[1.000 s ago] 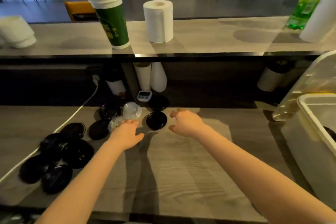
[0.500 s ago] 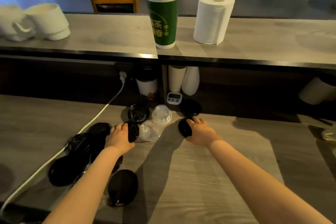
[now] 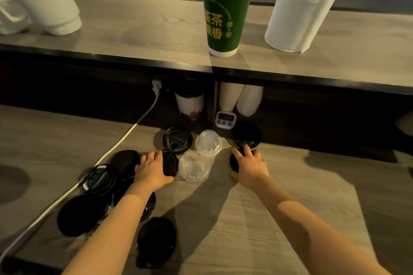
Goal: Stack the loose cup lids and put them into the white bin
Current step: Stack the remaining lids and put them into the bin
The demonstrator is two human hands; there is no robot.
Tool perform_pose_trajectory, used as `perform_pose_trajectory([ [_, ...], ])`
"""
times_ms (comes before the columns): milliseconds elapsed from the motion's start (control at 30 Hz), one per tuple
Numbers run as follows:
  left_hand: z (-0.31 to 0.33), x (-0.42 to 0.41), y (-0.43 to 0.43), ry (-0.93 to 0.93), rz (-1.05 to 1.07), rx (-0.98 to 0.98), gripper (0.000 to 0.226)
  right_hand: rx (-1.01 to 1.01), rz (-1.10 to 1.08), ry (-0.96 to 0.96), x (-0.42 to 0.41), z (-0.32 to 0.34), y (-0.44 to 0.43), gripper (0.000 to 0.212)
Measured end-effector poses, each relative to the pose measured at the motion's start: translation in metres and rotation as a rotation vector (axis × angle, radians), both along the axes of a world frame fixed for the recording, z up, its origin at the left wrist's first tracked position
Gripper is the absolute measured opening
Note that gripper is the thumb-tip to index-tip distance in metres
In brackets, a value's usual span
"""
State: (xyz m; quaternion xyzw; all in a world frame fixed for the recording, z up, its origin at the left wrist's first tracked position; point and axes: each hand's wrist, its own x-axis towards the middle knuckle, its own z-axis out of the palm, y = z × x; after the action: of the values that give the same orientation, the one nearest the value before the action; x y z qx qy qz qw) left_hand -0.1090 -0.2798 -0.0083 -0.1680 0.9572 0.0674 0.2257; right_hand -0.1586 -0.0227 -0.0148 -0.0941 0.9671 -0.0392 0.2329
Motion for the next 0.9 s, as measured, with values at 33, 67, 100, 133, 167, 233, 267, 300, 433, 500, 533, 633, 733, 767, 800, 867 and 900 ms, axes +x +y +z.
perform_pose_trajectory([
  [33,0.0,0.001,0.0,0.005,0.002,-0.002,0.093,-0.007,-0.009,0.012,0.001,0.001,0.0,0.073],
  [67,-0.001,0.001,0.001,0.01,0.004,-0.002,0.092,-0.015,-0.019,0.023,0.001,0.001,0.0,0.073],
  [100,-0.001,0.003,0.001,0.017,0.007,0.001,0.091,-0.023,-0.029,0.033,0.003,0.003,0.0,0.073],
  [133,-0.001,0.004,0.002,0.024,0.012,0.006,0.09,-0.031,-0.035,0.044,0.005,0.004,0.001,0.073],
  [167,-0.001,0.007,0.004,0.03,0.019,0.009,0.088,-0.041,-0.036,0.061,0.008,0.006,0.002,0.073],
  [233,0.001,0.013,0.006,0.043,0.033,0.011,0.086,-0.074,-0.042,0.114,0.015,0.009,0.003,0.073],
  [267,0.002,0.017,0.008,0.051,0.041,0.013,0.085,-0.11,-0.052,0.147,0.019,0.011,0.004,0.072],
  [300,0.004,0.021,0.009,0.063,0.05,0.018,0.085,-0.164,-0.071,0.177,0.024,0.013,0.004,0.072],
  [433,0.017,0.042,0.011,0.154,0.097,0.058,0.083,-0.58,-0.214,0.157,0.038,0.018,-0.004,0.066],
  [500,0.028,0.051,0.015,0.2,0.115,0.088,0.084,-0.841,-0.305,0.086,0.046,0.025,-0.015,0.062],
  [533,0.035,0.055,0.018,0.225,0.124,0.113,0.086,-0.963,-0.348,0.033,0.049,0.031,-0.022,0.058],
  [633,0.055,0.063,0.033,0.343,0.146,0.256,0.092,-1.231,-0.46,-0.173,0.059,0.052,-0.04,0.027],
  [733,0.071,0.067,0.051,0.486,0.124,0.414,0.096,-1.369,-0.594,-0.409,0.067,0.073,-0.047,0.006],
  [767,0.075,0.068,0.057,0.517,0.11,0.45,0.096,-1.405,-0.638,-0.474,0.068,0.076,-0.046,0.009],
  [800,0.079,0.069,0.064,0.534,0.104,0.485,0.095,-1.446,-0.68,-0.536,0.07,0.078,-0.044,0.016],
  [867,0.084,0.07,0.076,0.537,0.094,0.551,0.093,-1.539,-0.753,-0.643,0.073,0.079,-0.039,0.03],
  [900,0.085,0.07,0.081,0.536,0.079,0.571,0.093,-1.585,-0.787,-0.677,0.075,0.08,-0.036,0.034],
])
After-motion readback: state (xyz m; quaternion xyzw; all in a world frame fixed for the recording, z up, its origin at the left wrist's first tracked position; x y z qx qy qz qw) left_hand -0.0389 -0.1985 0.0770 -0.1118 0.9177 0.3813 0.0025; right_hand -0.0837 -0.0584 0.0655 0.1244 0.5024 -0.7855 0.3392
